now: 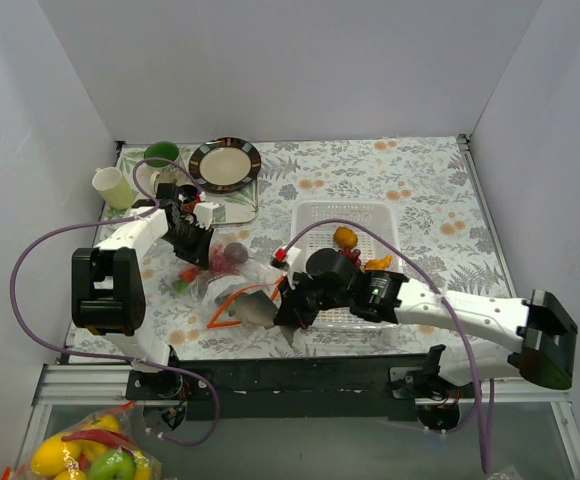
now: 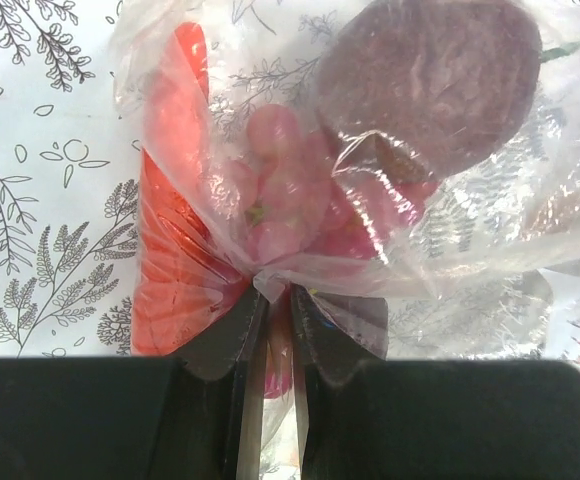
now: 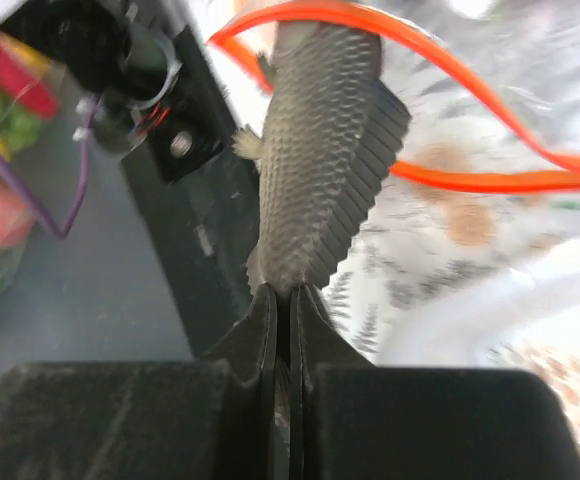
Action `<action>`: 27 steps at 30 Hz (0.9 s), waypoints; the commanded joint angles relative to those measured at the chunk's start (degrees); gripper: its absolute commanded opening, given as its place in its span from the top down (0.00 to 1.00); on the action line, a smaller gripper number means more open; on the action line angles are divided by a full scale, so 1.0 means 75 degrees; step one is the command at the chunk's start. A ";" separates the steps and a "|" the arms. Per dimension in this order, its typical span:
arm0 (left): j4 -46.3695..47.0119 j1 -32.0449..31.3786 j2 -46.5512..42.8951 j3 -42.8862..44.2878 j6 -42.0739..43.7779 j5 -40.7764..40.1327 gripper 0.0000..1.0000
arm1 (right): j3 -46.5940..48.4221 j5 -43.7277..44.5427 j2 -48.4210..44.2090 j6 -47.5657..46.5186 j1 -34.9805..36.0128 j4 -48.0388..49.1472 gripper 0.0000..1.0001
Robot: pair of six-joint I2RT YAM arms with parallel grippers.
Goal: Open the zip-top bag and remove the fake food
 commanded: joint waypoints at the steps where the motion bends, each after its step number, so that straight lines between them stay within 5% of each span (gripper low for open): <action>1: 0.0069 0.0029 -0.0246 0.0131 0.0020 -0.0193 1.00 | 0.0359 0.2175 -0.1585 -0.0095 -0.0150 -0.0300 0.99; 5: 0.0057 0.0029 -0.0187 0.0131 -0.0027 -0.0181 1.00 | 0.0091 0.4849 -0.3130 -0.0341 -0.0279 0.0003 0.99; 10: -0.0258 0.0029 -0.0269 0.0388 -0.0156 0.0204 1.00 | 0.0090 0.7181 -0.3090 0.0078 -0.0665 -0.1232 0.99; 18: -0.1850 0.0029 -0.0433 0.1945 -0.0613 0.2043 1.00 | 0.0218 0.7478 -0.1097 0.1286 -0.0993 -0.3040 0.98; 20: -0.2074 0.0029 -0.0538 0.2321 -0.0695 0.2430 1.00 | 0.0254 0.7502 -0.0604 0.1393 -0.1017 -0.3369 0.76; 21: -0.2226 0.0029 -0.0573 0.2357 -0.0684 0.2502 1.00 | 0.0335 0.7617 -0.0510 0.1497 -0.1029 -0.3510 0.39; 23: -0.2298 0.0029 -0.0667 0.2194 -0.0567 0.2479 1.00 | 0.0453 0.7817 -0.0427 0.1662 -0.1029 -0.3745 0.10; 24: -0.2228 0.0041 -0.0691 0.2031 -0.0508 0.2340 1.00 | 0.0500 0.7957 -0.0485 0.1674 -0.1018 -0.3734 0.01; 27: -0.1971 0.0029 -0.0761 0.1304 -0.0309 0.1860 1.00 | 0.0617 0.7831 -0.1000 0.1242 -0.1029 -0.3000 0.02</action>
